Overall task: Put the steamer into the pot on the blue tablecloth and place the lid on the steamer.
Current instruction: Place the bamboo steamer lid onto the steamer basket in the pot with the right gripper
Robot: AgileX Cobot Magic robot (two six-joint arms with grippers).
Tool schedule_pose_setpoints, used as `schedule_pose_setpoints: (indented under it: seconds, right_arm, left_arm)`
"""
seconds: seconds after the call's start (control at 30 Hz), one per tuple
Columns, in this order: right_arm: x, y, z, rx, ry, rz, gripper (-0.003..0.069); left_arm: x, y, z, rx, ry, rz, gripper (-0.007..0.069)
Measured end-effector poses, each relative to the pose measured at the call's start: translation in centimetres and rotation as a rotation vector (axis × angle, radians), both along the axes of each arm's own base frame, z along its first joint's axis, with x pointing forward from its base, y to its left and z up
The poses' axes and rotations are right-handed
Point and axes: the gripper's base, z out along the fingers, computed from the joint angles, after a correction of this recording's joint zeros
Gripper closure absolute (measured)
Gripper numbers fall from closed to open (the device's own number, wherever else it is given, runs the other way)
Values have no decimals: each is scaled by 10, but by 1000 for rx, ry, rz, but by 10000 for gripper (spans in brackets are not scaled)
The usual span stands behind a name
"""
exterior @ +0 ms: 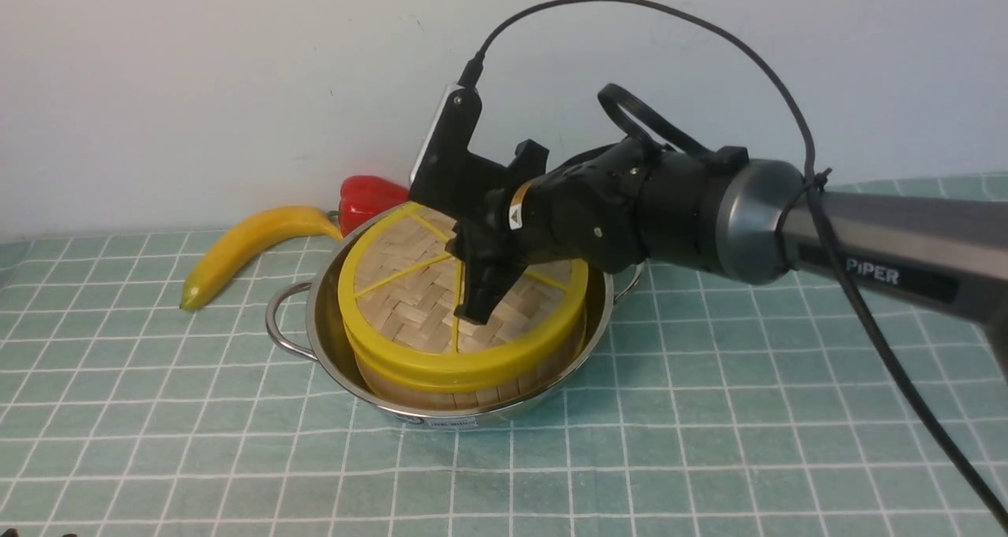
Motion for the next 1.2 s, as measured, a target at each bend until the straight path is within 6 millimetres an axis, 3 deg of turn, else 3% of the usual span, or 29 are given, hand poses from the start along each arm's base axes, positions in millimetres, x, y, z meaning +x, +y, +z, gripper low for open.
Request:
schedule_pose_setpoints:
  seconds: [0.07,0.17,0.7,1.2]
  right_arm:
    - [2,1,-3,9,-10,0,622]
    - [4,2,-7,12,-14,-1,659]
    - [4,3,-9,10,-6,-1,663]
    - [-5,-5,2,-54,67,-4,664]
  left_arm:
    - [0,0,0,0,0,0,382]
    - [0,0,0,0,0,0,382]
    - [0,0,0,0,0,0,382]
    - [0,0,0,0,0,0,382]
